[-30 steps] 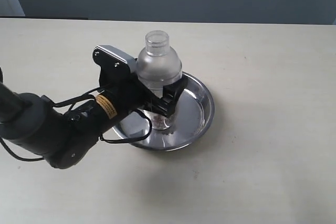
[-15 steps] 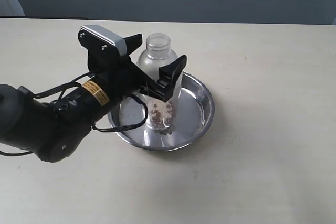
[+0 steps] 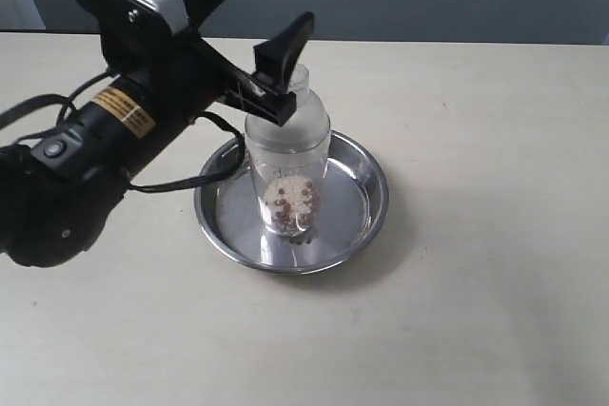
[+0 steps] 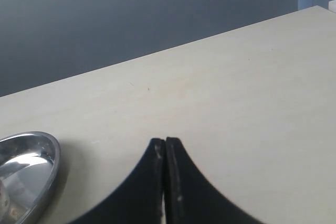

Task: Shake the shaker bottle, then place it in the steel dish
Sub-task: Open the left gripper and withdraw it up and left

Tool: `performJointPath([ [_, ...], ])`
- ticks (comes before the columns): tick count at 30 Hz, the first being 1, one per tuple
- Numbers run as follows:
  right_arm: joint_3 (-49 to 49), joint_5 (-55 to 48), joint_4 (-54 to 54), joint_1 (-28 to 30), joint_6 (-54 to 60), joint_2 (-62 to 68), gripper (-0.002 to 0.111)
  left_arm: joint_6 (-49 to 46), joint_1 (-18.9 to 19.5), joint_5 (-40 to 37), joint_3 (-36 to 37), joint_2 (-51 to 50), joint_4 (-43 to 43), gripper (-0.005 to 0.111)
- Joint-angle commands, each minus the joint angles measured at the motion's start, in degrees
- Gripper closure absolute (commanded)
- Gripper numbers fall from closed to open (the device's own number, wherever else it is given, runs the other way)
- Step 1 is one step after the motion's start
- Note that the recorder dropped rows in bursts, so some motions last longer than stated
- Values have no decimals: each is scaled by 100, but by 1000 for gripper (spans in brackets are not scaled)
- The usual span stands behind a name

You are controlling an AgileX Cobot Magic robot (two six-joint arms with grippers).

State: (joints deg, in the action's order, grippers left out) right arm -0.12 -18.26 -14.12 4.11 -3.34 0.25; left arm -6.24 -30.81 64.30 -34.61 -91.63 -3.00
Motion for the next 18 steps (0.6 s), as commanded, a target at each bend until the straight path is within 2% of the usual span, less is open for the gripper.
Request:
performJointPath([
  [1,12,63,3,-14,8,-25,109,-487,-4,-1234,37,816,74,67],
  [4,12,63,3,-14,8,-25,109,-1013,-4,-2253,37,1347,60,100],
  [5,12,63,3,-14,8,-25,109,-1254,-4,-2614,37,1526,-40,106],
  [10,12,63,3,-14,8,-25,109,-1986,-4,-3945,37,2421,-884,106],
  [15,12,63,3,-14,8,-25,109,-1998,-4,-4128,37,3072,-1562,106],
  [18,12,63,3,-14,8,-25,109,-2015,18,-4117,37,3407,-2763,106],
])
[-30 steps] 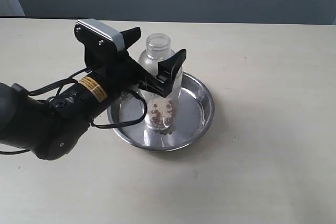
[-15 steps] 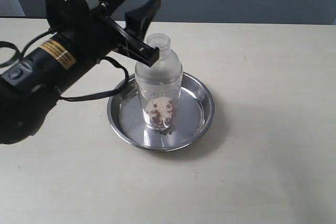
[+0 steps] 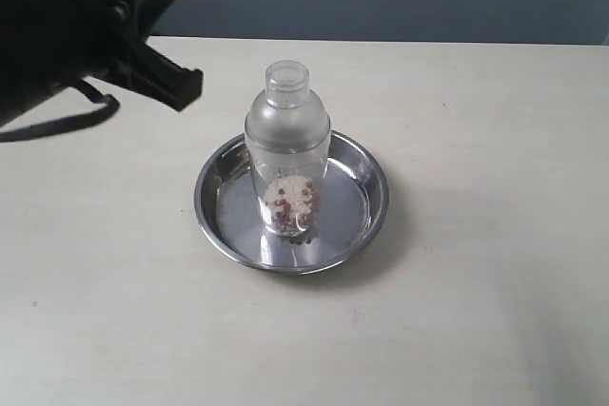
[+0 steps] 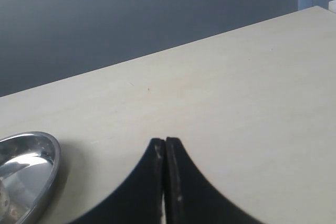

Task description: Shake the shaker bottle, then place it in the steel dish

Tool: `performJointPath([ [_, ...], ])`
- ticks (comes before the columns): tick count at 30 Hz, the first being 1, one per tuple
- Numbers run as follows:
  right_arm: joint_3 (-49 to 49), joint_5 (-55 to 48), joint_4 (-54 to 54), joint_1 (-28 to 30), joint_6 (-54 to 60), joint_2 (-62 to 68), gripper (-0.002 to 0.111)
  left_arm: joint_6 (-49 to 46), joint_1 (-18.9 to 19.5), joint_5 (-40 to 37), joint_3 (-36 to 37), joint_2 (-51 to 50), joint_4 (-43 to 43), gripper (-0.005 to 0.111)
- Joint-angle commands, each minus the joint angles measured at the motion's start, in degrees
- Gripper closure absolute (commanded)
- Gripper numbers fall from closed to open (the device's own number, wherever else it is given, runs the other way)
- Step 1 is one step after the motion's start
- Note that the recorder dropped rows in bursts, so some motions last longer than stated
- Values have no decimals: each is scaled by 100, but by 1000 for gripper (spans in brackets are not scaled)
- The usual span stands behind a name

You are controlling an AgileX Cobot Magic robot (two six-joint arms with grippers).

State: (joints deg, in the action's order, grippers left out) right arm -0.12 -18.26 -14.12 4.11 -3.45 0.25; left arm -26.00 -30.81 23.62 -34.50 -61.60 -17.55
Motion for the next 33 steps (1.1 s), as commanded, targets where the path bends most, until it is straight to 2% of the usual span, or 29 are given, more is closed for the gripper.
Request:
performJointPath([
  [1,12,63,3,-14,18,-25,109,-100,45,-113,26,491,-1835,106],
  [3,12,63,3,-14,18,-25,109,-676,149,-223,26,575,-2607,106],
  [5,12,63,3,-14,18,-25,109,-1879,239,-247,26,591,-3115,106],
  [7,12,63,3,-14,18,-25,109,-2576,271,-260,26,646,-3623,106],
  [10,12,63,3,-14,18,-25,109,-3096,271,13,221,894,-4337,106],
  [13,12,63,3,-14,18,-25,109,-3096,271,232,735,1277,-4478,106],
  [15,12,63,3,-14,18,-25,109,-2712,271,354,1190,1626,-4189,106],
  [19,12,63,3,-14,18,-25,109,-494,271,1039,2213,2296,-2207,106],
  [22,12,63,3,-14,18,-25,109,203,367,1304,2732,2603,-1591,106],
  [25,12,63,3,-14,18,-25,109,604,621,1147,3035,2830,-1489,106],
  [28,12,63,3,-14,18,-25,109,1079,1007,972,3277,3132,-907,106],
  [33,12,63,3,-14,18,-25,109,1337,1686,51,3450,3792,-636,106],
])
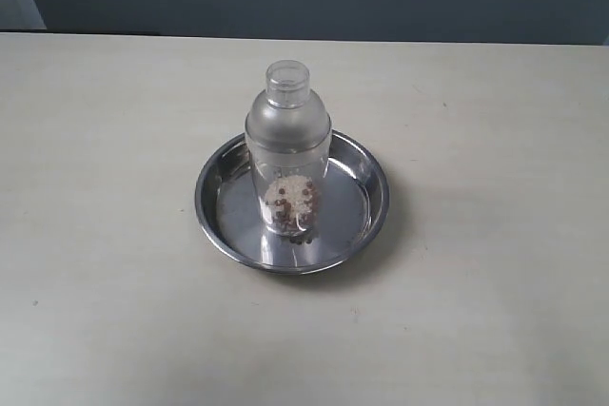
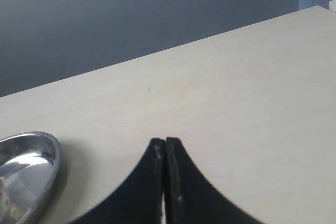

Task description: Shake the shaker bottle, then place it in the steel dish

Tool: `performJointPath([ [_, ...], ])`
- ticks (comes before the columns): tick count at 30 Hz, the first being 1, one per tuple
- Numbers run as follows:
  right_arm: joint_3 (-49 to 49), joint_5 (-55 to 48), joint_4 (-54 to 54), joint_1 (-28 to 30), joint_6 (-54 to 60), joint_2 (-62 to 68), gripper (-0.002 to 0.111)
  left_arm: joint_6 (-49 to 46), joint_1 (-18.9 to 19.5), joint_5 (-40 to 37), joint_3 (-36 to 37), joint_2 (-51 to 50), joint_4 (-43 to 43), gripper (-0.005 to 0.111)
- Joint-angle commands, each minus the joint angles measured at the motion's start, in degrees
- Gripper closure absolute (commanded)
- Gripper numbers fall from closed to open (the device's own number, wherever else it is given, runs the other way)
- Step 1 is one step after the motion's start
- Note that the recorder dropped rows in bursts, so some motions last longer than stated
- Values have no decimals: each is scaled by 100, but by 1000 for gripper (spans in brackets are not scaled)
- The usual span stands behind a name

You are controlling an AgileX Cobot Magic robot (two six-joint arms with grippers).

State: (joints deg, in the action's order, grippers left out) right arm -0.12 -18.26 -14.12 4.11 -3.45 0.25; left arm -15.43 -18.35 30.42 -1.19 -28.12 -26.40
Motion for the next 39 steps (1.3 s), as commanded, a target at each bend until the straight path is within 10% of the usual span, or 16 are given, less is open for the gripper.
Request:
performJointPath([
  [1,12,63,3,-14,18,-25,109,399,625,-788,119,625,329,106],
  [16,12,63,3,-14,18,-25,109,795,2313,-4285,119,2812,684,106],
  [39,12,63,3,-14,18,-25,109,1481,2515,-4378,119,2812,1549,106],
])
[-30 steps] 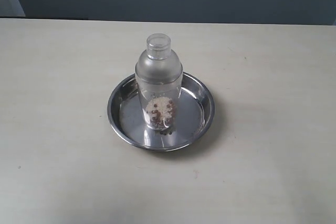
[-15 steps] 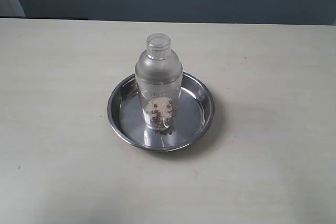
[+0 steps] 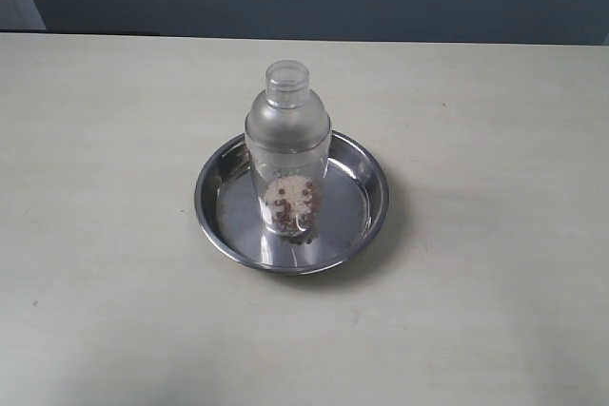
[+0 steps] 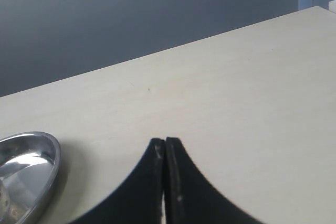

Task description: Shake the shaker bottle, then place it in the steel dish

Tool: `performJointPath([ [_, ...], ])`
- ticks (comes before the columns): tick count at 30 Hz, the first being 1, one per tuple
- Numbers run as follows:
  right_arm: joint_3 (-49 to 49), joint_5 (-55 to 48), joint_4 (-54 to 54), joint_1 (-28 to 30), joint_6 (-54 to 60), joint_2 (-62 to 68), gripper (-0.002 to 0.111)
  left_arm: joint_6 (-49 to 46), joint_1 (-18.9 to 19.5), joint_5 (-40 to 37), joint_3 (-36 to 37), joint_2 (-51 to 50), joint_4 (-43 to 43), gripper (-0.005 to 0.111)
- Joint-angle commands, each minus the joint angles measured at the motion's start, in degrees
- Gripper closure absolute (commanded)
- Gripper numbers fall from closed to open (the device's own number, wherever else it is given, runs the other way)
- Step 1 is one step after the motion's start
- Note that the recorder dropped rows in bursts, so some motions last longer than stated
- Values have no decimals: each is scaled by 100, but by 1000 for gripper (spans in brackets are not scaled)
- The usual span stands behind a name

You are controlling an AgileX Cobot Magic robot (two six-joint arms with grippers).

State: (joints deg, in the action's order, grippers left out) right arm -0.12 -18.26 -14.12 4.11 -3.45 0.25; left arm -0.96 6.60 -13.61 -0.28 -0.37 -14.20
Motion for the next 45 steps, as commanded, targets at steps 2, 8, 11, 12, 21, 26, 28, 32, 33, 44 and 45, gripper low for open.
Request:
performJointPath([
  [2,12,63,3,-14,18,-25,109,35,20,26,28,37,356,106],
  [8,12,63,3,-14,18,-25,109,35,20,36,28,37,663,106],
  [11,12,63,3,-14,18,-25,109,35,20,36,28,37,880,106],
  [12,12,63,3,-14,18,-25,109,35,20,36,28,37,897,106],
  [21,12,63,3,-14,18,-25,109,35,20,36,28,37,897,106],
  [26,12,63,3,-14,18,-25,109,35,20,36,28,37,897,106],
  [28,12,63,3,-14,18,-25,109,35,20,36,28,37,897,106],
  [32,12,63,3,-14,18,-25,109,35,20,36,28,37,897,106],
  [33,12,63,3,-14,18,-25,109,35,20,36,28,37,897,106],
  [44,12,63,3,-14,18,-25,109,35,20,36,28,37,897,106],
  [45,12,63,3,-14,18,-25,109,35,20,36,28,37,897,106],
])
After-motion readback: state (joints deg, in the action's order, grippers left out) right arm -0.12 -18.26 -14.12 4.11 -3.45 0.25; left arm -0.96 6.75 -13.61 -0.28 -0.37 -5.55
